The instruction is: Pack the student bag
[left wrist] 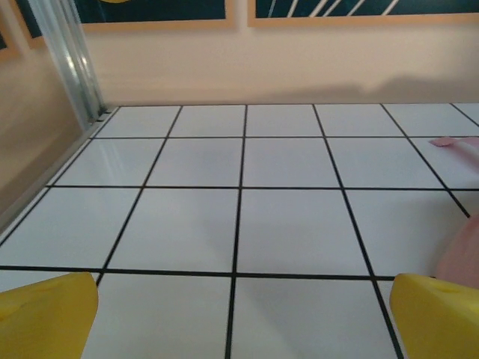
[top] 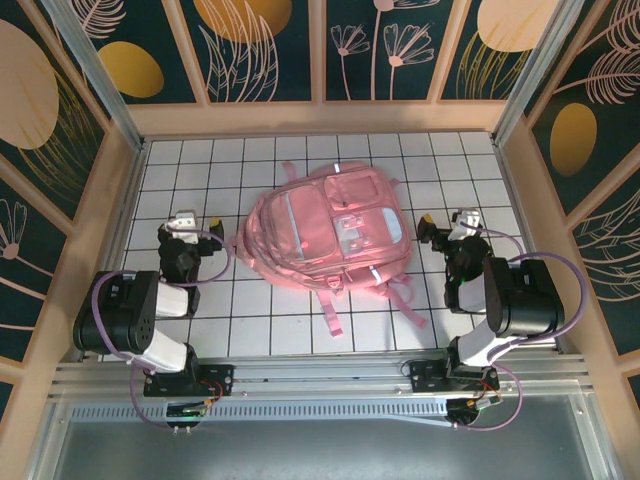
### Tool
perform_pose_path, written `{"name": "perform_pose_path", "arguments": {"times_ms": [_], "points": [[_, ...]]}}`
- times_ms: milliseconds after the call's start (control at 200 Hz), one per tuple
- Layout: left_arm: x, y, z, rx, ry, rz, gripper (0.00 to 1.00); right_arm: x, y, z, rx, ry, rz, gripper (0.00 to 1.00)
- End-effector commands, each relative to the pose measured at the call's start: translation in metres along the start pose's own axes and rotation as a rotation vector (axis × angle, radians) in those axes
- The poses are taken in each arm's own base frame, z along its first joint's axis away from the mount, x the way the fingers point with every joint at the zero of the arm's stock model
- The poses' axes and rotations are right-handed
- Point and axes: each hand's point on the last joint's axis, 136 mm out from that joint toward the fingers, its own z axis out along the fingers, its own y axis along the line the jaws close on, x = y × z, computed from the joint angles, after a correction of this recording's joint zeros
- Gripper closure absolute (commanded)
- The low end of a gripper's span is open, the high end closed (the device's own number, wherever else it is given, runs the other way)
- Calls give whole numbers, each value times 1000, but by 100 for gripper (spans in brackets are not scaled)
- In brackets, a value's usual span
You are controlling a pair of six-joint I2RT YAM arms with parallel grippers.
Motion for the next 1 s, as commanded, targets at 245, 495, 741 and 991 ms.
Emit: {"name": "perform_pose_path", "arguments": {"times_ms": [245, 495, 741, 991], "points": [[-25, -7, -2, 49, -100, -31, 1, -12, 0, 2, -1, -38, 3, 1], [-25, -6, -2, 45, -97, -37, 1, -12, 0, 2, -1, -36, 3, 1], [-25, -6, -2, 43, -97, -37, 1, -12, 0, 2, -2, -36, 4, 1], [-25, -5, -2, 43, -97, -36, 1, -12, 0, 4, 2, -33, -1, 1]]}}
